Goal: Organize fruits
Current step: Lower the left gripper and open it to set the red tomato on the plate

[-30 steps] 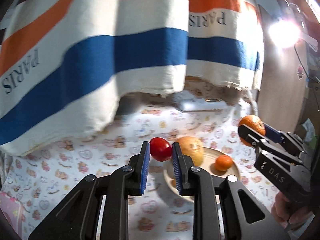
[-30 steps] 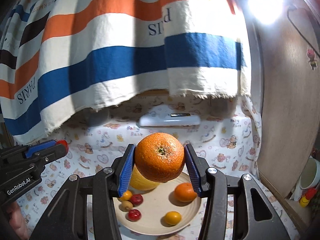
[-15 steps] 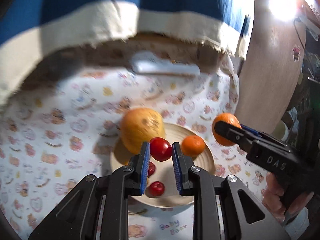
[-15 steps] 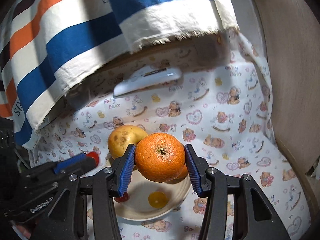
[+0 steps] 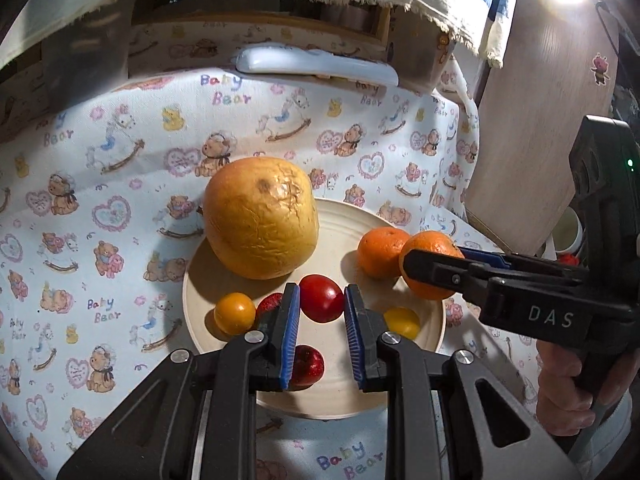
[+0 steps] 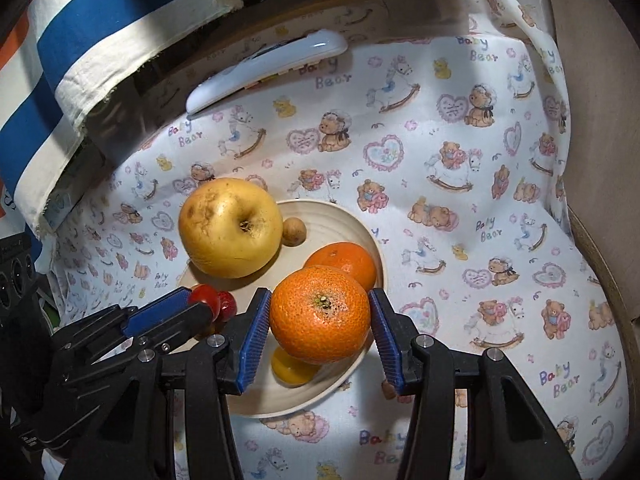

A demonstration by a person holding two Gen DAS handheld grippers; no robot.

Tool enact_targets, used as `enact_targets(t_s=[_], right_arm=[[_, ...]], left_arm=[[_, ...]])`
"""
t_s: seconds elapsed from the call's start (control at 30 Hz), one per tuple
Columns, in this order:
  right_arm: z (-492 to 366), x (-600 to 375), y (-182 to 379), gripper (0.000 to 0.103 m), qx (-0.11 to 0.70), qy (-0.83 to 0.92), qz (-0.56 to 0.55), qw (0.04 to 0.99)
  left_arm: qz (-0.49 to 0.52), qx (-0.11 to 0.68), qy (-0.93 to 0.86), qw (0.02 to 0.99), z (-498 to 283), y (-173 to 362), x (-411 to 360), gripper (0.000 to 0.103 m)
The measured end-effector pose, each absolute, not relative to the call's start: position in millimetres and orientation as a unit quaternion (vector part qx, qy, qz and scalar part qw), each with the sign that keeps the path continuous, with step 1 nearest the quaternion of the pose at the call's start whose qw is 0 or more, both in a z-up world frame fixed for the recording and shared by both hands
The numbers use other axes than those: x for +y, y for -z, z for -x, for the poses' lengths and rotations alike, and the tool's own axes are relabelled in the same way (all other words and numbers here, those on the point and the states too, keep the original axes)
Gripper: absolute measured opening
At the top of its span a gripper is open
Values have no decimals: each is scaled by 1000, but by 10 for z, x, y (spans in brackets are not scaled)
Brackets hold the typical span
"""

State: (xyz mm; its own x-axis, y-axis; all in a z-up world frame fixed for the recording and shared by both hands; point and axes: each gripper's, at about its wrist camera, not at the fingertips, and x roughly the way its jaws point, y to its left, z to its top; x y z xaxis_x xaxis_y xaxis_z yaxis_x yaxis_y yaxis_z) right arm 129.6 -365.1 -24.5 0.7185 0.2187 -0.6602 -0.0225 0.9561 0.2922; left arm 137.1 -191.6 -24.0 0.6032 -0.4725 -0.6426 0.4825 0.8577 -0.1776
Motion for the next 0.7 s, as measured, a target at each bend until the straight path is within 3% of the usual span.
enact_targets(t_s=[0.7], right_arm=[[-1352,-3636,325,51,391,-67,-128,909]], left_arm=[[-22,377,257,889,-1423,392,-1972,22]])
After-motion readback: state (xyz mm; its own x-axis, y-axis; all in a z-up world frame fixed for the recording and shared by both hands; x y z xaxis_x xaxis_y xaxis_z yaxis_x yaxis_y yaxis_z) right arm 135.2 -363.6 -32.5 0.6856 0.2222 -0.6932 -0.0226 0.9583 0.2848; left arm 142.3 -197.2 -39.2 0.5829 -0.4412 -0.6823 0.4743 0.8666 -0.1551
